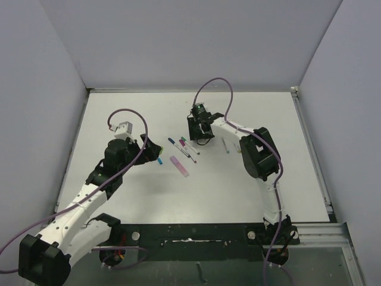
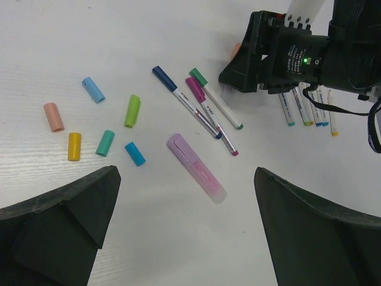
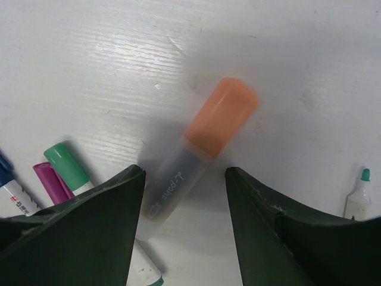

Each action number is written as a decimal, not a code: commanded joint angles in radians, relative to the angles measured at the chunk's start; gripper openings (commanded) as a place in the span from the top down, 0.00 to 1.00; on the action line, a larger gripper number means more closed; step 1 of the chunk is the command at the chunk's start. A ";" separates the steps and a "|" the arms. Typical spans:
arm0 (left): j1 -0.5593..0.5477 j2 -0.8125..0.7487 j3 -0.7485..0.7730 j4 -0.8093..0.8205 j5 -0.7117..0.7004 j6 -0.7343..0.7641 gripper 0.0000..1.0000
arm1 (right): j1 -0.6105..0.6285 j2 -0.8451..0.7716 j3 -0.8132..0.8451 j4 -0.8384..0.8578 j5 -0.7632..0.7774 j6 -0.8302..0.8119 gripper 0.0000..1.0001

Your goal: Open the pen caps

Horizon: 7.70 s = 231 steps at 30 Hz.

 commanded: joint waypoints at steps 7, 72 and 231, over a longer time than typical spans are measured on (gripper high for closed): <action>0.005 0.013 -0.002 0.091 0.017 -0.030 0.02 | -0.054 -0.034 -0.114 -0.083 0.028 -0.073 0.51; -0.162 0.485 0.075 0.609 0.121 -0.231 0.42 | 0.224 -0.747 -0.699 0.485 -0.284 -0.216 1.00; 0.250 0.367 0.257 0.055 0.136 0.012 0.40 | -0.139 -0.235 -0.415 0.269 -0.105 -0.190 0.53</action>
